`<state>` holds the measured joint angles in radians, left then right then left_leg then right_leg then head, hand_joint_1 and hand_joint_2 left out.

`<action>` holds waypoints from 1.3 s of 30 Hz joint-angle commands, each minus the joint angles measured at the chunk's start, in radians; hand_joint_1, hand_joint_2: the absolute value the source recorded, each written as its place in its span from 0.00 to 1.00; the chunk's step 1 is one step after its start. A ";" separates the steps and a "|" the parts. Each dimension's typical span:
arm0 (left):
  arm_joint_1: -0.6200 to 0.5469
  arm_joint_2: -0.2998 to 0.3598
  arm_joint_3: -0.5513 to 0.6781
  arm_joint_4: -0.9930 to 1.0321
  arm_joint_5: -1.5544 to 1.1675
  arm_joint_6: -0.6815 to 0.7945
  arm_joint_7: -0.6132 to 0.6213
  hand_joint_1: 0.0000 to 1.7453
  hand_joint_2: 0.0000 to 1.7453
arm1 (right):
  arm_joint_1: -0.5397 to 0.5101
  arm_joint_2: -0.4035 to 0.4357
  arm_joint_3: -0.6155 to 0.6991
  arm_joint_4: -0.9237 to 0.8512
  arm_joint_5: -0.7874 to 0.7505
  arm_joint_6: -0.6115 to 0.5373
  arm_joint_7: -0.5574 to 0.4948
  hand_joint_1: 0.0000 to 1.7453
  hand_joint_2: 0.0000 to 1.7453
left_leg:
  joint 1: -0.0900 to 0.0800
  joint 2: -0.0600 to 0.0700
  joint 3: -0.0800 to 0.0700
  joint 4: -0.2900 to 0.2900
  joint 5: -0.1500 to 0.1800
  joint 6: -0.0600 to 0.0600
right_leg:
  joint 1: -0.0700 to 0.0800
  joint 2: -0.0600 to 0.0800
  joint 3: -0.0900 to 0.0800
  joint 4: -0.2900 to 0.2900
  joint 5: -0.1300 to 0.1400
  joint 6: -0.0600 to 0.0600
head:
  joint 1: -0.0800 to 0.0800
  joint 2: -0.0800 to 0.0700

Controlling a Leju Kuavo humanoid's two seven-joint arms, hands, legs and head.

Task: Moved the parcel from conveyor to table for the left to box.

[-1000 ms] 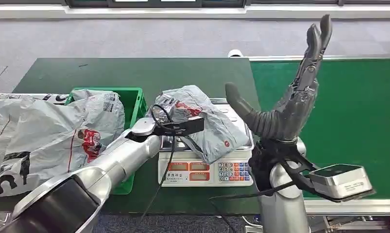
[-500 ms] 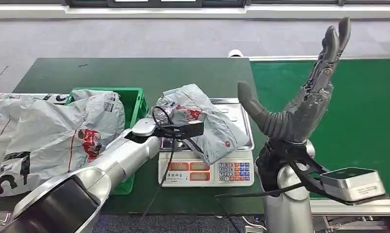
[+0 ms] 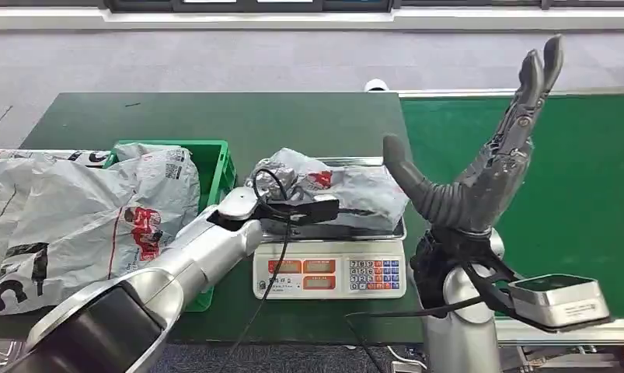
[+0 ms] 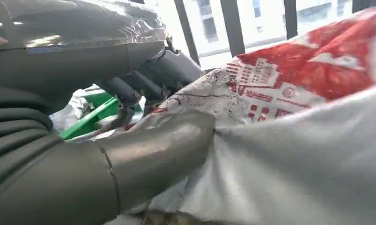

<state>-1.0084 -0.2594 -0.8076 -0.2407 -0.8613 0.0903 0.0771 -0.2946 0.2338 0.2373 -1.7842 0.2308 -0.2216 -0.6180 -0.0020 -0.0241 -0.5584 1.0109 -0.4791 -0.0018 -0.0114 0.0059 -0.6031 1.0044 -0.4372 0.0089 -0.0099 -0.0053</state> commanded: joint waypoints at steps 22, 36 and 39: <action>-0.086 0.182 0.614 -0.077 0.045 0.393 -0.161 1.00 1.00 | 0.140 -0.047 -0.383 -0.060 -0.256 0.012 -0.080 0.00 1.00 | 0.002 0.003 0.002 -0.002 0.000 -0.001 | 0.002 0.001 0.003 -0.003 0.001 0.000 | 0.000 0.000; -0.047 0.298 0.897 -0.099 0.059 0.459 -0.231 1.00 1.00 | 0.288 -0.028 -0.528 -0.136 -0.241 0.063 -0.080 0.00 1.00 | 0.002 0.009 0.004 -0.004 -0.001 -0.002 | 0.002 0.006 0.001 -0.003 0.000 -0.002 | 0.000 0.000; -0.037 0.304 0.906 -0.101 0.061 0.459 -0.245 1.00 1.00 | 0.286 -0.030 -0.528 -0.134 -0.241 0.062 -0.080 0.00 1.00 | 0.001 0.010 0.004 -0.004 -0.001 -0.002 | 0.001 0.006 0.001 -0.003 0.001 -0.001 | 0.000 0.000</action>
<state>-1.0464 0.0061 -0.0610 -0.3613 -0.8080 0.5429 -0.1423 -0.0094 0.2140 -0.2201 -1.9394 -0.0172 -0.1499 -0.7019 -0.0014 -0.0185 -0.5582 1.0100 -0.4801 -0.0026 -0.0110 0.0102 -0.6049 1.0045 -0.4376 0.0083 -0.0099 -0.0057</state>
